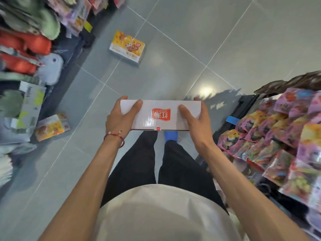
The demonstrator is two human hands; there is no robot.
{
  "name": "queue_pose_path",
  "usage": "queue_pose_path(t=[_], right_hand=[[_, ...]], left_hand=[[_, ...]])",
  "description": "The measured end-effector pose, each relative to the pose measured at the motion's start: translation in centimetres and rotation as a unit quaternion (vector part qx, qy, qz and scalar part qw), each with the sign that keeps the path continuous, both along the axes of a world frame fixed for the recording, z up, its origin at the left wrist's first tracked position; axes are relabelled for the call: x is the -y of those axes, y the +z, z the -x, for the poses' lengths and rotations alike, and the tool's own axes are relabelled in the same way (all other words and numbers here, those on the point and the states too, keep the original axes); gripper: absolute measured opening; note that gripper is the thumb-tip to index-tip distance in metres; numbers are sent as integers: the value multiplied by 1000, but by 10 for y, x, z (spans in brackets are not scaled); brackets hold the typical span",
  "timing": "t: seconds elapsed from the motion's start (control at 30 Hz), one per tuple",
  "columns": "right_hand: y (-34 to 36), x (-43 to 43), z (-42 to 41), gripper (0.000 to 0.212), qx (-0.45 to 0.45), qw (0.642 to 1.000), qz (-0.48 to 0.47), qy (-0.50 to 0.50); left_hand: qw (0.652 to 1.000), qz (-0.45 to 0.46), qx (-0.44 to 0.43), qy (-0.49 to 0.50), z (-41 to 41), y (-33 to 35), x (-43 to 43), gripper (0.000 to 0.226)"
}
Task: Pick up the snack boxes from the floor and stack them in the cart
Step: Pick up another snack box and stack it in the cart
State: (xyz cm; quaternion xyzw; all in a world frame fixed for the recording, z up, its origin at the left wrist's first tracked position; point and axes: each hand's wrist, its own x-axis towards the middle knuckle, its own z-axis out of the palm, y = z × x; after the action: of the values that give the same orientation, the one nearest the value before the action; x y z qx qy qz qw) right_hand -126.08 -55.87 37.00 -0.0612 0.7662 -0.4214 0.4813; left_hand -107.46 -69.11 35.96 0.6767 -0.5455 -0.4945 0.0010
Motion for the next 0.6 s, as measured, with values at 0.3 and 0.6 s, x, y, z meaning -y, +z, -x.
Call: queue_pose_path(t=[0.3,0.6], right_hand=[[54,-4,-35,63,13,992,46,117],[96,1,-100,61,12,961,72,267]], left_hand=[[982,83,-33,166,-68,78,-85,69],[920,155,-95,348,-132,117,-150,67]])
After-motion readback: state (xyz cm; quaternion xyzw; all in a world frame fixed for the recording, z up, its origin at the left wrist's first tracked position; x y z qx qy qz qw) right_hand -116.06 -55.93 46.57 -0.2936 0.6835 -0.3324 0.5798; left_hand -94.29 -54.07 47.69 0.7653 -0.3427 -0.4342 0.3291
